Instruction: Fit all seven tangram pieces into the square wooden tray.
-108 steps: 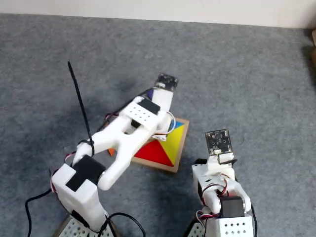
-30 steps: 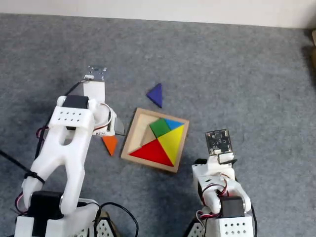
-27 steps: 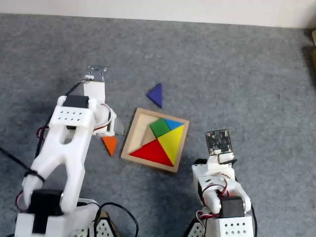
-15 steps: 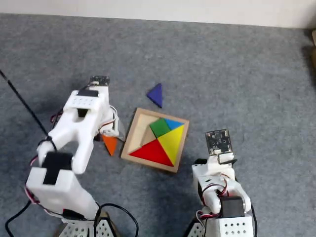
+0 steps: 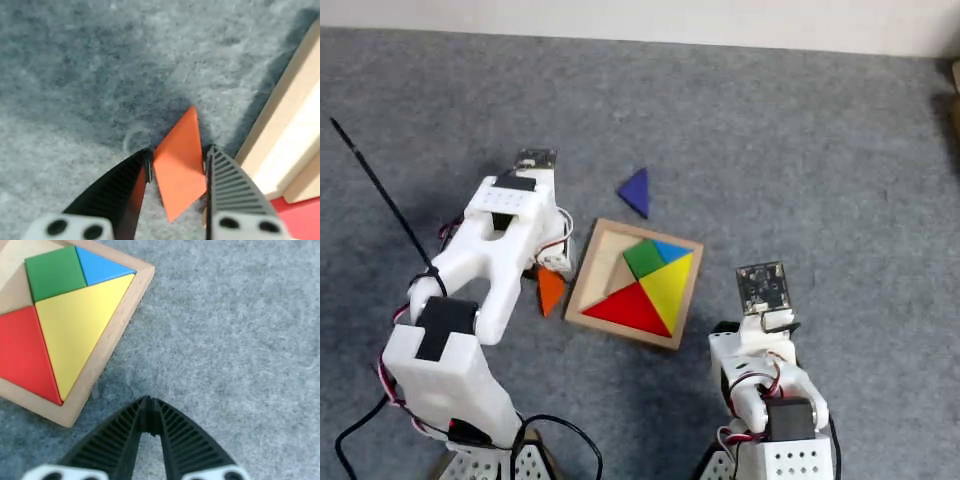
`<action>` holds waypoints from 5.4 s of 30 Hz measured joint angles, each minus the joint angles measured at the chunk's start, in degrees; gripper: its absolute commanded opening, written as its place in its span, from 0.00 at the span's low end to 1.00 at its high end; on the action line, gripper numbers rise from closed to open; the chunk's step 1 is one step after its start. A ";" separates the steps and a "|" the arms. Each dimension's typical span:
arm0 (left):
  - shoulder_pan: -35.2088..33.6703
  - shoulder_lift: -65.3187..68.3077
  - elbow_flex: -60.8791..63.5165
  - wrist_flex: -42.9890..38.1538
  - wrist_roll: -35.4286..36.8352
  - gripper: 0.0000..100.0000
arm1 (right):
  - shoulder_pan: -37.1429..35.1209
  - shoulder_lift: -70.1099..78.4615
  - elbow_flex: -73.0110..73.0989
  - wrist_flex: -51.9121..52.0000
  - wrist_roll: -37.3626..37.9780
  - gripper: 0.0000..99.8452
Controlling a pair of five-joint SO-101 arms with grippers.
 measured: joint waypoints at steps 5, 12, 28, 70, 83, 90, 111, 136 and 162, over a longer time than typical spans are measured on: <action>0.00 -0.09 -0.44 0.00 0.00 0.09 | 0.00 0.00 0.00 0.00 0.00 0.00; -0.70 -7.21 -0.35 0.53 -0.09 0.09 | 0.00 0.00 0.00 0.00 0.00 0.00; 18.11 -11.34 -3.52 0.62 -1.67 0.13 | 0.00 0.00 0.00 0.00 0.00 0.00; 18.73 -4.40 3.87 -5.71 -9.05 0.03 | 0.00 0.00 0.00 0.00 0.00 0.00; 18.90 -21.19 14.51 -4.13 -8.97 0.05 | 0.00 0.00 0.00 0.00 0.00 0.00; 19.08 -33.23 15.65 -1.32 -8.97 0.20 | 0.00 0.00 0.00 0.00 0.00 0.00; 0.88 -68.66 42.81 -11.25 -9.05 0.21 | 0.00 0.00 0.00 0.00 0.00 0.00; -8.44 -96.53 67.78 -22.33 -9.05 0.20 | 1.41 0.00 0.00 3.43 0.00 0.00; -8.44 -101.27 69.89 -21.89 -9.14 0.20 | -7.65 58.11 -49.14 -8.62 -10.20 0.22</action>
